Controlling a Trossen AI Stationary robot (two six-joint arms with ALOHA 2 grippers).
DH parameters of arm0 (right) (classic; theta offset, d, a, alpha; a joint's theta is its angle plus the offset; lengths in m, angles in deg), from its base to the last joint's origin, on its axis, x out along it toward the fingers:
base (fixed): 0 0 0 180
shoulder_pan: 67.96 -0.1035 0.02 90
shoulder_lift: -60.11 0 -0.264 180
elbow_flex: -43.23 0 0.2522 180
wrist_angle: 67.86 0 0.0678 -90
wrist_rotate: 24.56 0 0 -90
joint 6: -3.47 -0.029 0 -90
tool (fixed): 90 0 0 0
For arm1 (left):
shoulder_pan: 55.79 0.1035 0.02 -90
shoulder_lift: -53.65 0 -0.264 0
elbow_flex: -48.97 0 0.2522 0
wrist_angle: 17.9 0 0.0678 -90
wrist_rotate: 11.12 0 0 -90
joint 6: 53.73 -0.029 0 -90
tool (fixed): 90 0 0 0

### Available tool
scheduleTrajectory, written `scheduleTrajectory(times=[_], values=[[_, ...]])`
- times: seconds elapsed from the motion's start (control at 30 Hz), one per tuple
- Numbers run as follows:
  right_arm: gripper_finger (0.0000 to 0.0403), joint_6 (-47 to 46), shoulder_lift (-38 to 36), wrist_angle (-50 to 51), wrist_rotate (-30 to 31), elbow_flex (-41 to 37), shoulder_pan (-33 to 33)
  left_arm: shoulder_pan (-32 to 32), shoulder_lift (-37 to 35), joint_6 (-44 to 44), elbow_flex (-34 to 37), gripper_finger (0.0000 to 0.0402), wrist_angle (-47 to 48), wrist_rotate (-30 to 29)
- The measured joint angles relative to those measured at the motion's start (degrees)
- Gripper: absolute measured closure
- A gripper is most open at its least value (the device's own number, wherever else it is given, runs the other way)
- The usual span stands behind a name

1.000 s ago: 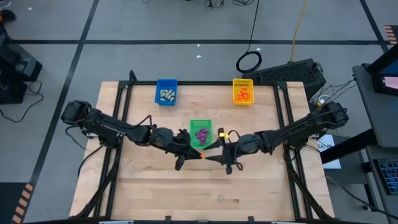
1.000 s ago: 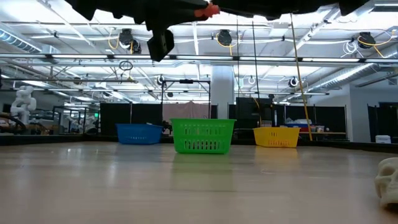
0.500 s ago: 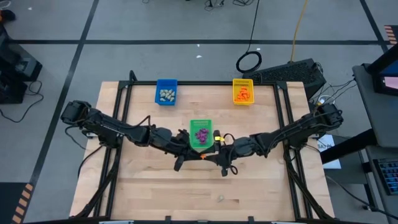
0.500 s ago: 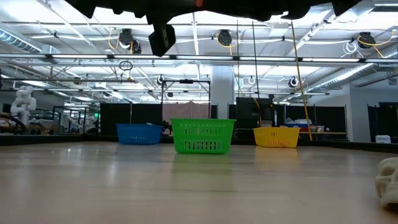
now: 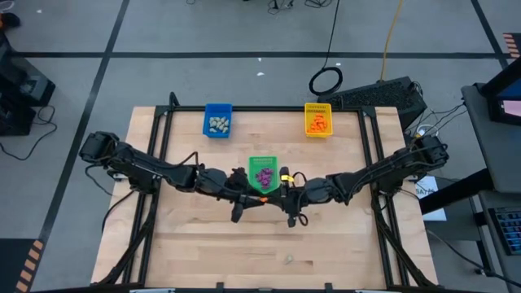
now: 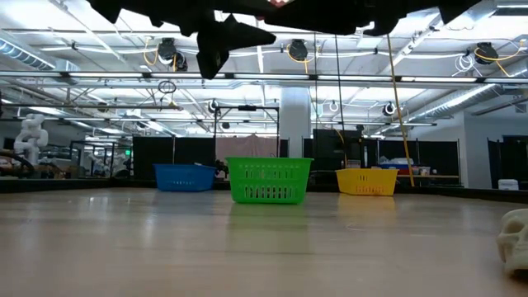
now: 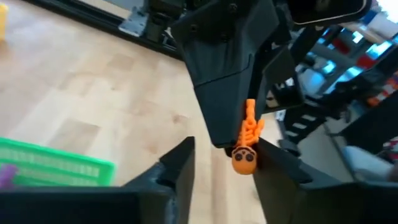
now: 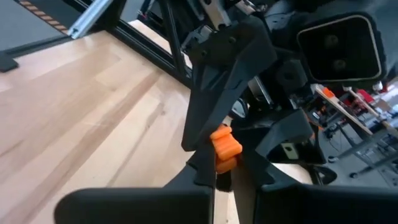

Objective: Sort Halloween decoration
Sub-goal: Put the orange skeleton toy into the yellow bin

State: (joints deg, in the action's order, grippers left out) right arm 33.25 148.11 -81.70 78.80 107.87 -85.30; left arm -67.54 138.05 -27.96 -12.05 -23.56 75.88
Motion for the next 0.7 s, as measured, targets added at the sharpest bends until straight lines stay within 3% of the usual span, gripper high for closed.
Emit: scheduleTrajectory(times=[0.2, 0.3, 0.53, 0.7], values=[[0.0393, -2.47, -0.15, 0.15, 0.59, 0.15, 0.82, 0.0, -2.8, -7.1, 0.0, 0.0228, 2.38, -3.74], [0.0393, -4.1, -0.12, 1.56, 0.6, 0.15, 1.59, -0.74, -3.86, -10.65, 0.16, 0.0225, 4.29, -8.53], [0.0393, -7.87, -0.28, 6.83, 0.35, 0.11, 3.79, -2.43, -4.11, -13.2, 6.66, 0.0224, -2.02, -17.77], [0.0393, -11.26, -1.04, 11.25, 10.85, 0.07, 6.96, -2.15, -4.11, -13.06, 13.6, 0.0224, -10.74, -19.6]])
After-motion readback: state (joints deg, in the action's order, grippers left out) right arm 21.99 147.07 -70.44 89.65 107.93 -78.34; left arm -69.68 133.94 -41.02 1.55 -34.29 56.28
